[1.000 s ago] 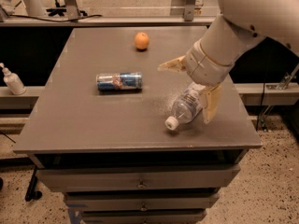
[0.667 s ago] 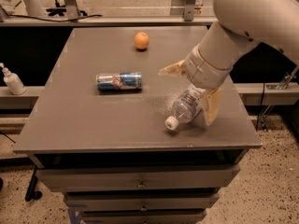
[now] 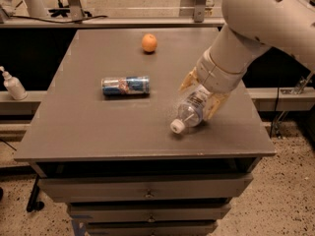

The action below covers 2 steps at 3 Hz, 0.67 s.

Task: Place blue plastic bottle upright

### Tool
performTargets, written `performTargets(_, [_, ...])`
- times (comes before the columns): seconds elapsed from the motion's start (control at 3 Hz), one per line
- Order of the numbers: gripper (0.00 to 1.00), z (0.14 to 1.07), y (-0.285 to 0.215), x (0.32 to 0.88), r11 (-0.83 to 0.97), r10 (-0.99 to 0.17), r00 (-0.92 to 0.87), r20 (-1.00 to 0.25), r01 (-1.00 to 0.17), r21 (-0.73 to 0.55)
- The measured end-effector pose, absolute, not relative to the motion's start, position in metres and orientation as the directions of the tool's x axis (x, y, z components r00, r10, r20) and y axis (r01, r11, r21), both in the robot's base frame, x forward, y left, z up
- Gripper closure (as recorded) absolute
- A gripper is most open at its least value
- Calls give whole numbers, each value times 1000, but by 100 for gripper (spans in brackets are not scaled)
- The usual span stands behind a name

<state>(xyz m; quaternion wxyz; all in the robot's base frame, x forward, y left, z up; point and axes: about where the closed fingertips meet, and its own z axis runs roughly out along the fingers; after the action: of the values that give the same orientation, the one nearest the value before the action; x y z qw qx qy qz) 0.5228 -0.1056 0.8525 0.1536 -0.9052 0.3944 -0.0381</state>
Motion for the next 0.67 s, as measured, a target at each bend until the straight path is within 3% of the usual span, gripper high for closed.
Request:
performTargets(0.33, [63, 856, -107, 526, -644, -733, 679, -27, -706, -295])
performTargets(0.67, [93, 866, -109, 531, -620, -760, 649, -15, -733, -279])
